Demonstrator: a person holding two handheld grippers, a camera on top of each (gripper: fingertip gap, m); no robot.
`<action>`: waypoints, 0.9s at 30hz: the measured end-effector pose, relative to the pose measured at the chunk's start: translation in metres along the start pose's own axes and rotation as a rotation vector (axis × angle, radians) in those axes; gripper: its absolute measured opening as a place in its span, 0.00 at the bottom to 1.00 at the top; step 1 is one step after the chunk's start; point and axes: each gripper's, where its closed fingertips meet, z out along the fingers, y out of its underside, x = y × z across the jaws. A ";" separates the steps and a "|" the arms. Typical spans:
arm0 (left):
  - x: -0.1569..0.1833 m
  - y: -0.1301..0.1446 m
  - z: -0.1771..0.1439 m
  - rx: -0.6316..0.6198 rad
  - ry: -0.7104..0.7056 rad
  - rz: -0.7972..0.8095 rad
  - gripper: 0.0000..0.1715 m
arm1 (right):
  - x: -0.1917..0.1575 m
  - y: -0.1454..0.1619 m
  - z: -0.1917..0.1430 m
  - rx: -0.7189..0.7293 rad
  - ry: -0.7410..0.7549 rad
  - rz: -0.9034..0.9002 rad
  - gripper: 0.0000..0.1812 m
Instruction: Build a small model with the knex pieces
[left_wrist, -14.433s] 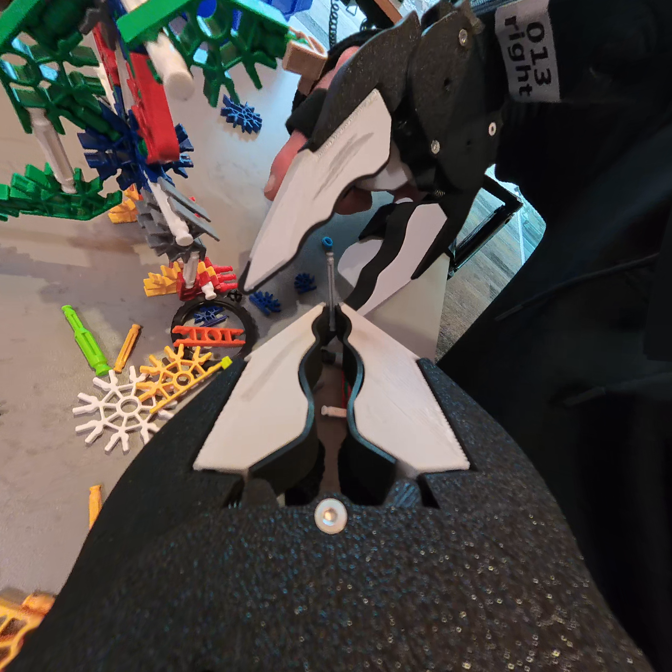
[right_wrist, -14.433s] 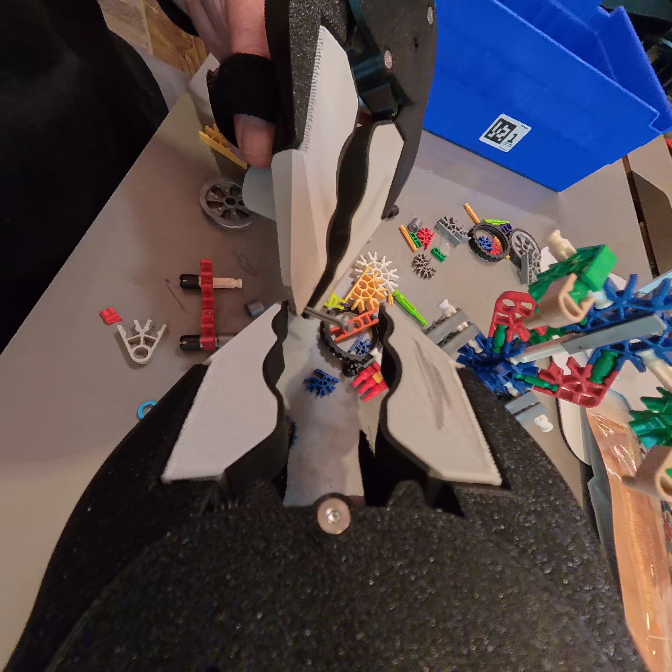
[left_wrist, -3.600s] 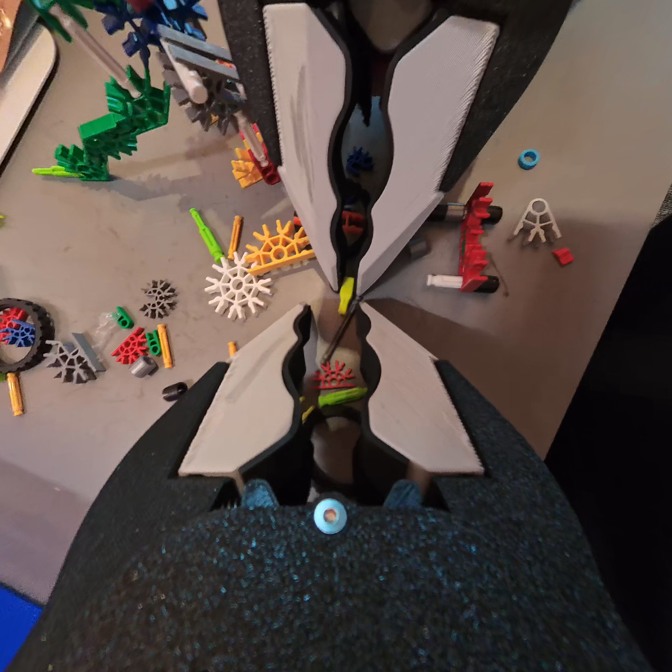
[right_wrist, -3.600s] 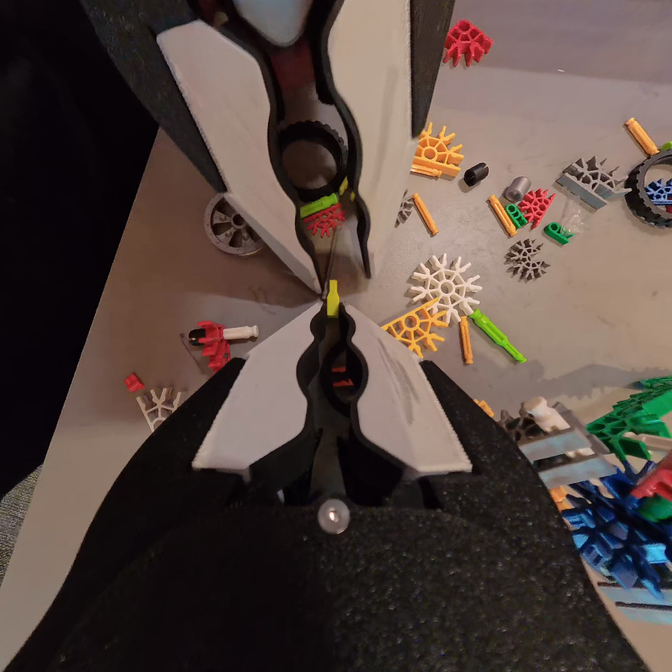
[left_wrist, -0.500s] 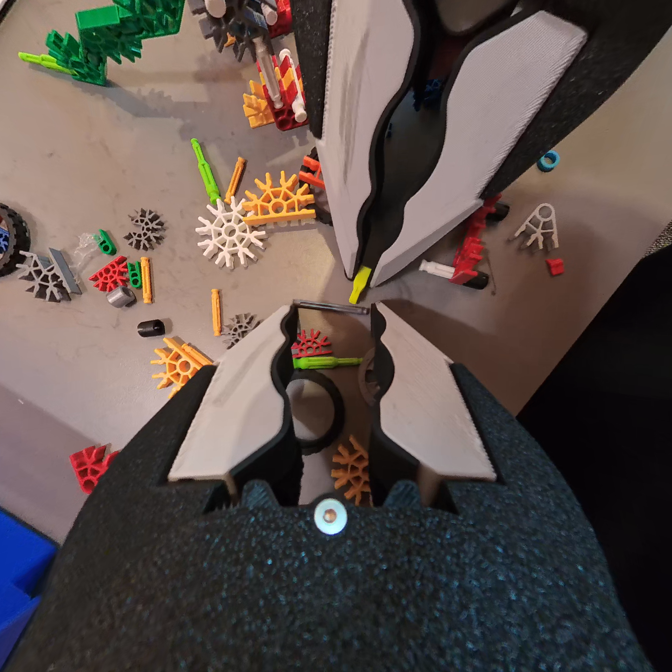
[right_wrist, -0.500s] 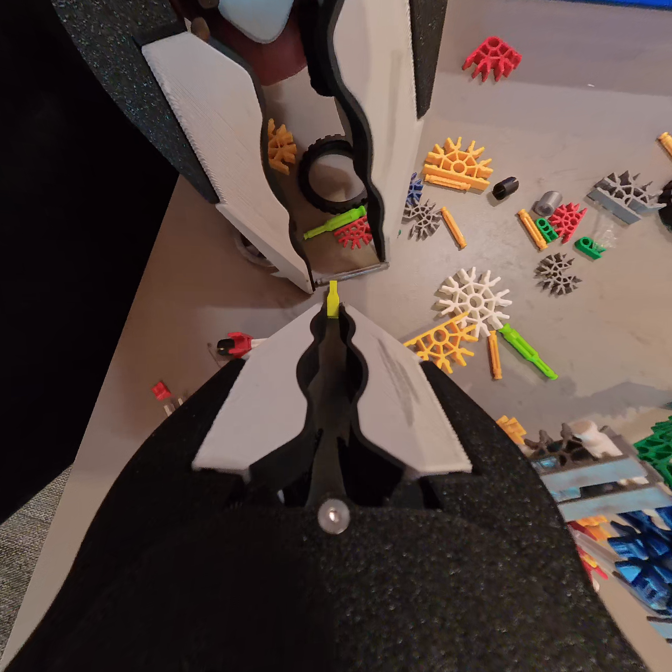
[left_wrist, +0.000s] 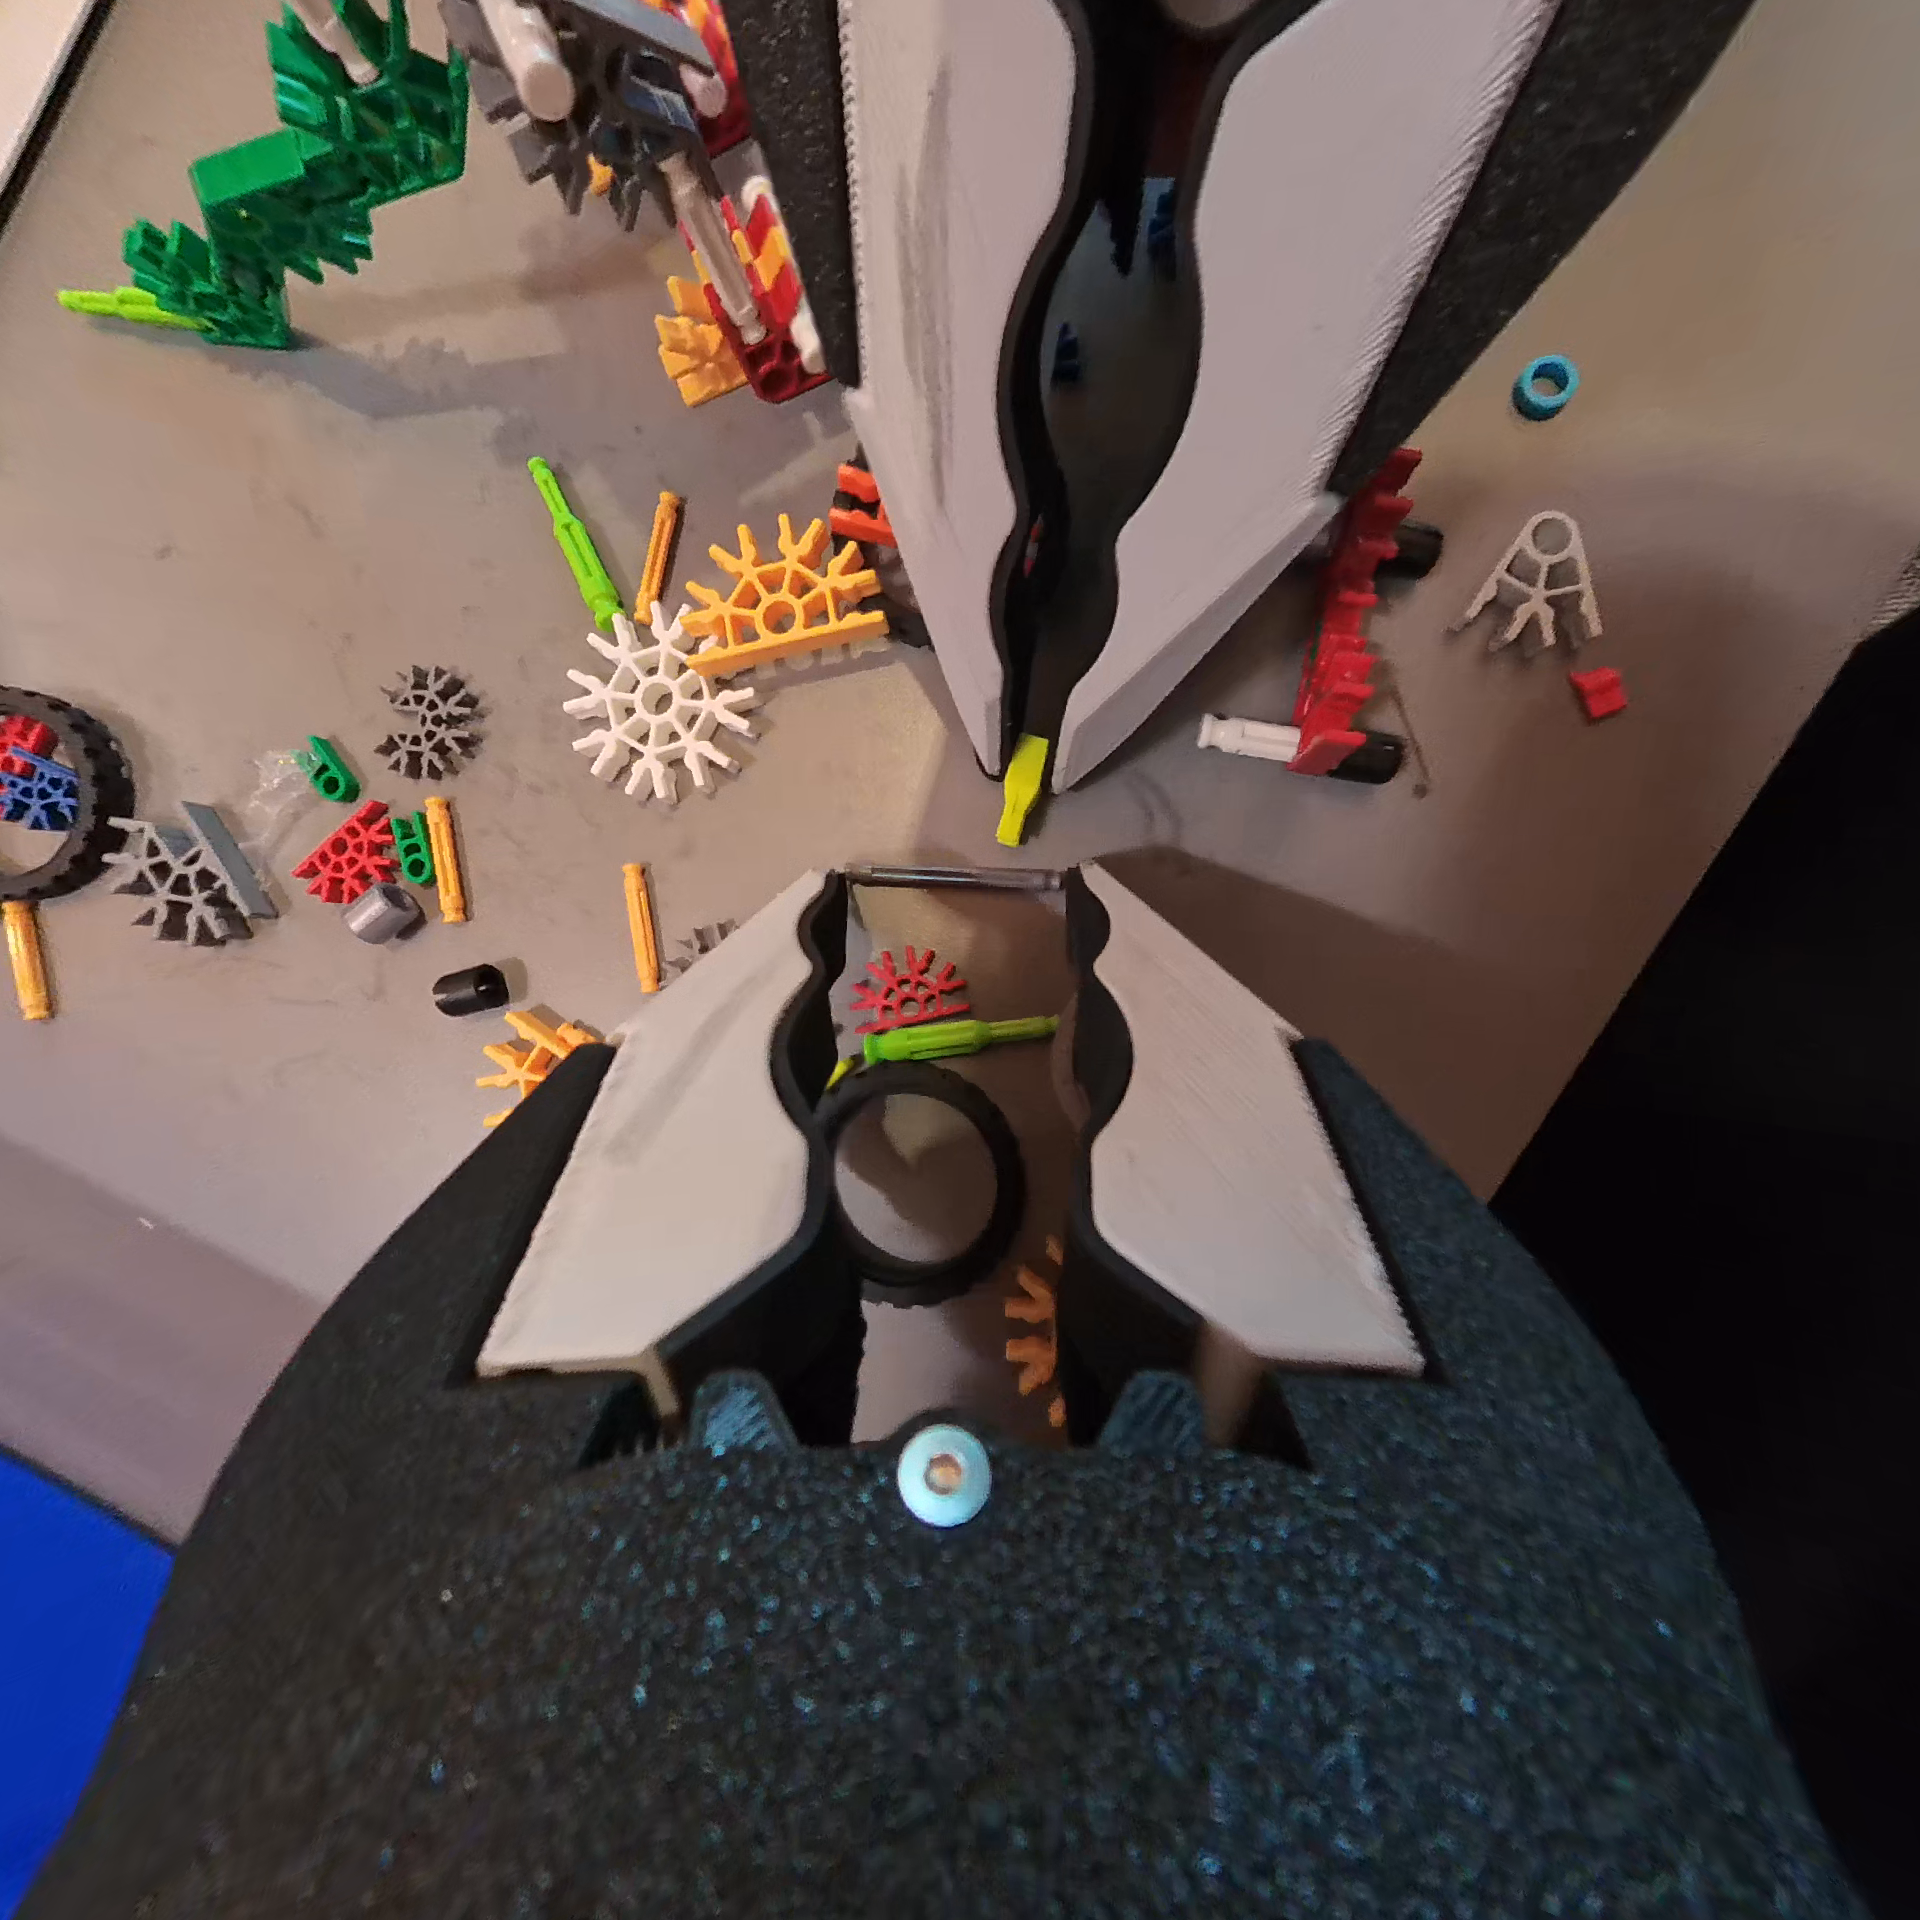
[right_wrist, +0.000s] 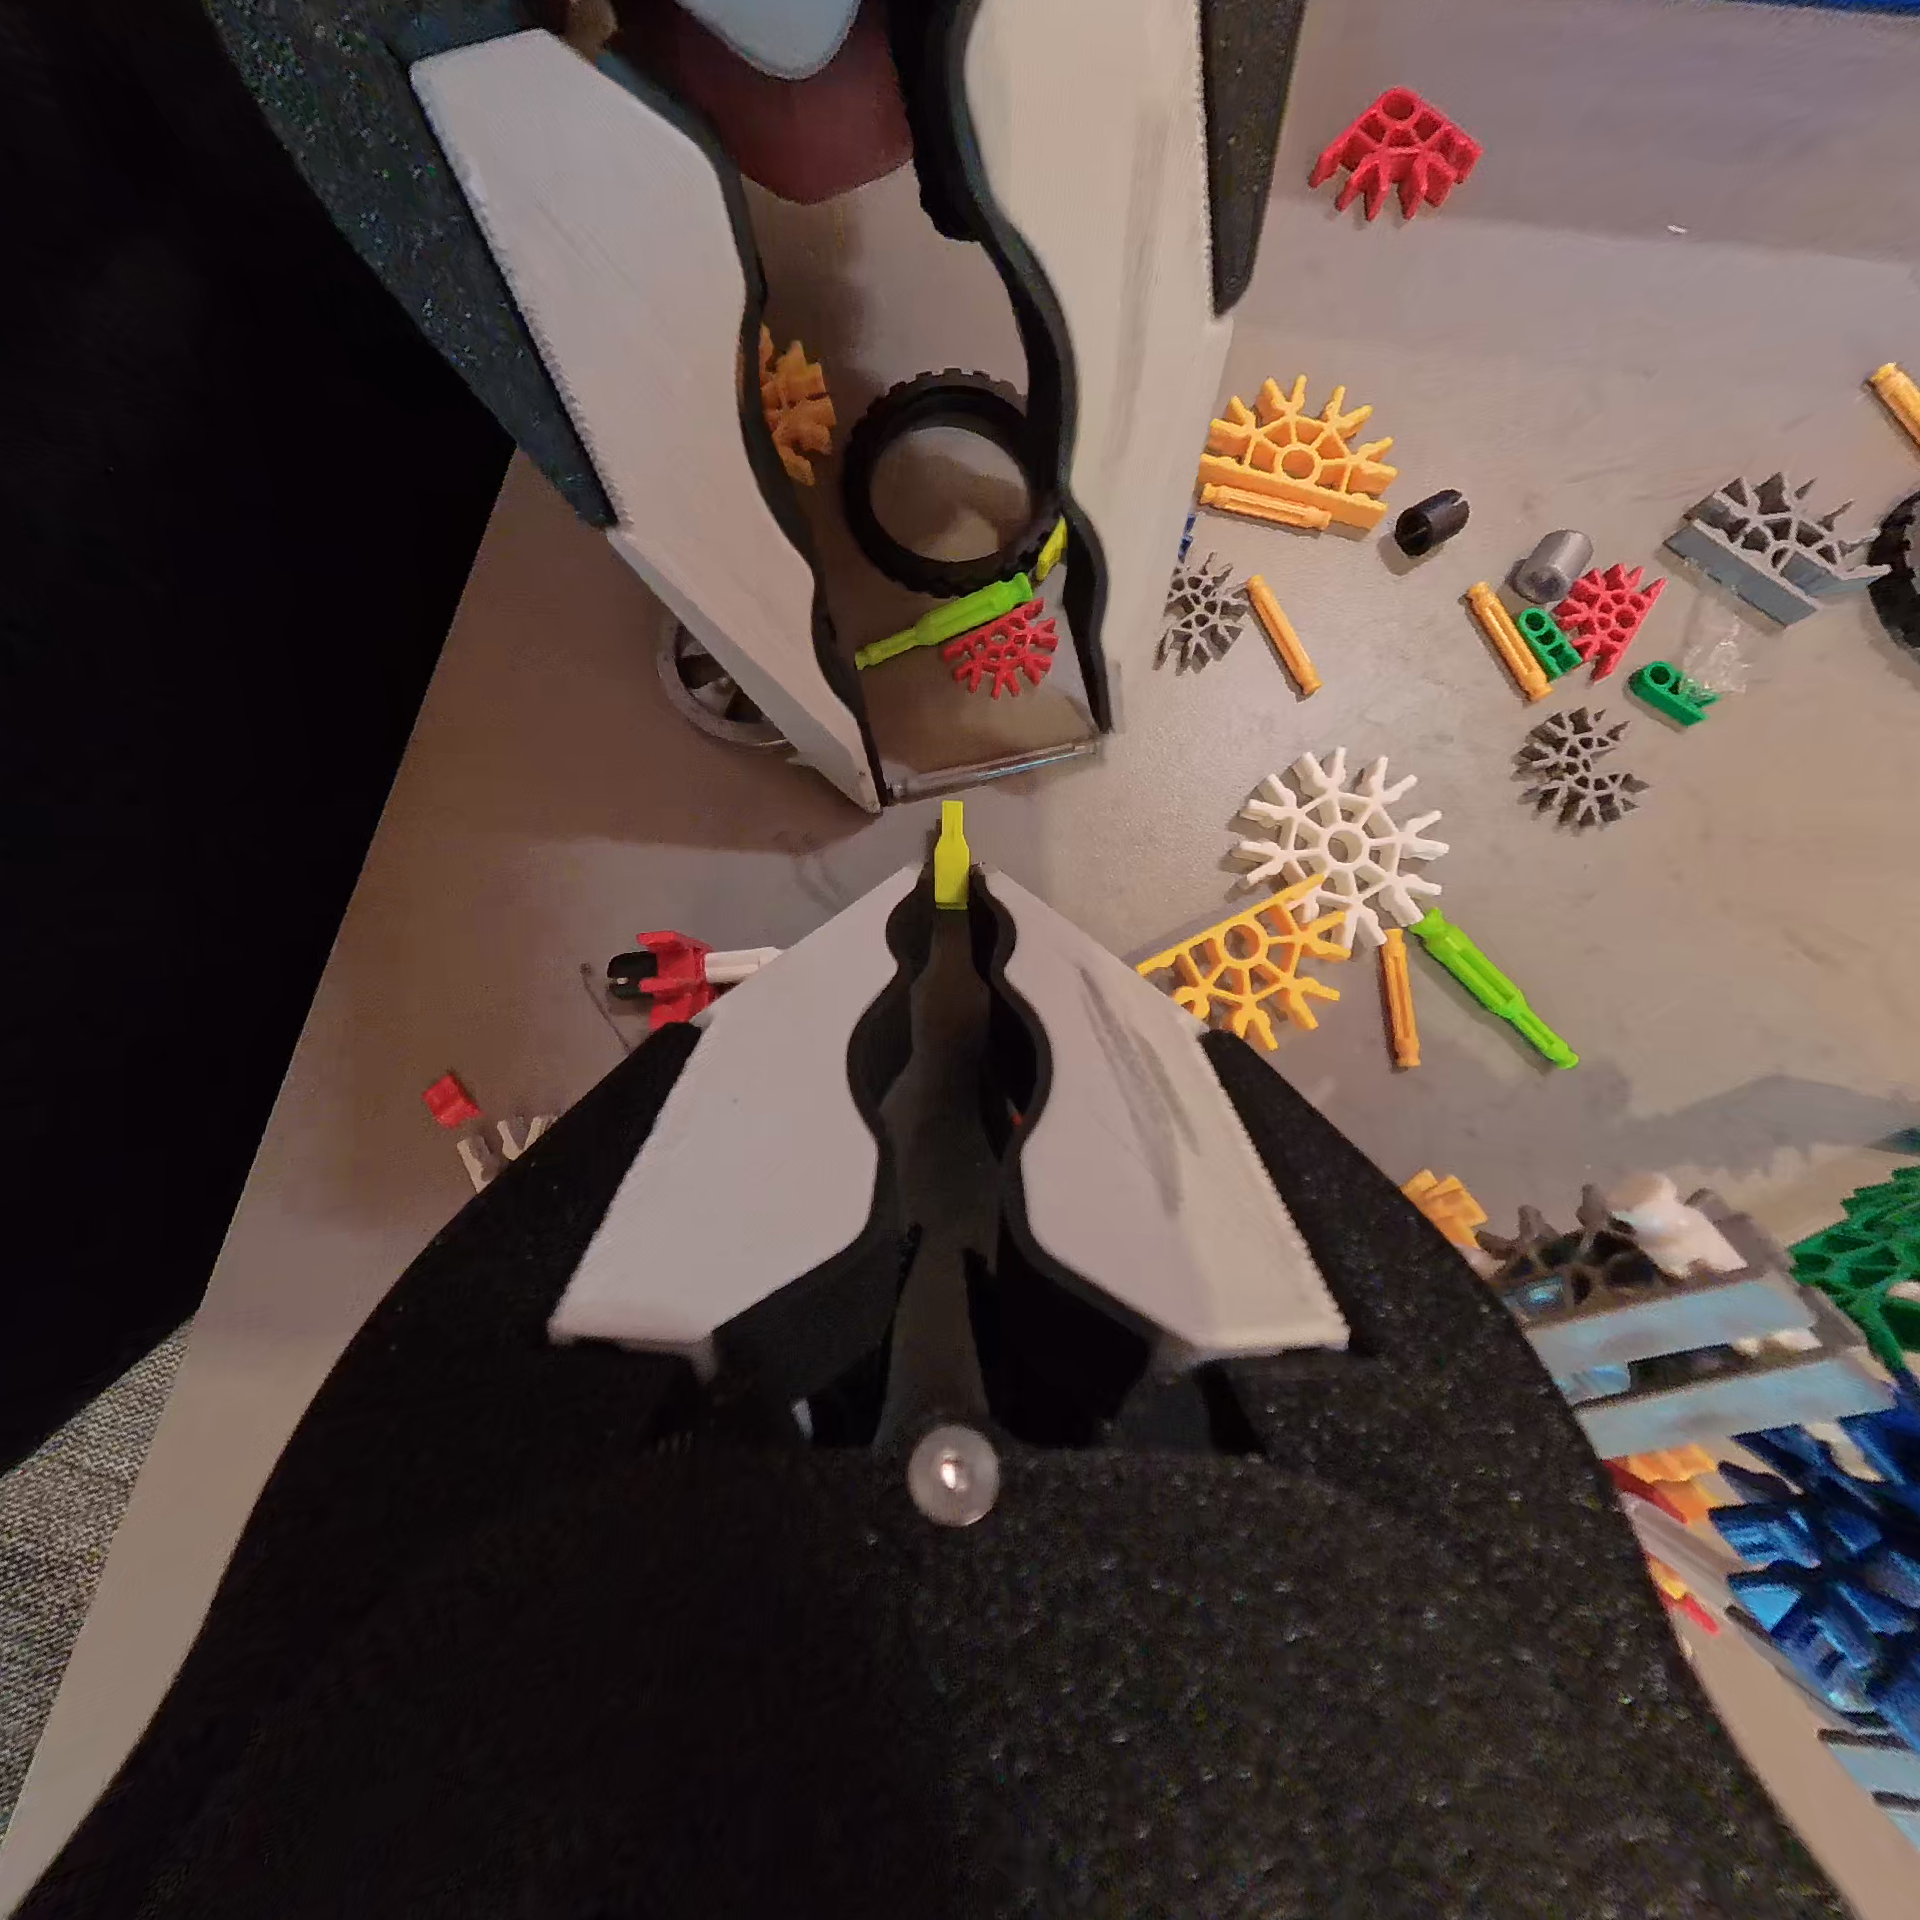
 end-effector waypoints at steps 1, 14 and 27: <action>0.000 0.000 0.000 0.005 0.012 -0.006 0.24 | 0.000 0.000 0.000 0.000 0.000 0.000 0.03; 0.001 -0.002 0.002 0.018 0.092 0.062 0.23 | 0.000 0.000 0.000 0.004 -0.006 0.004 0.03; 0.002 -0.006 0.001 0.063 0.071 0.114 0.23 | 0.003 0.001 -0.001 0.001 0.001 0.010 0.03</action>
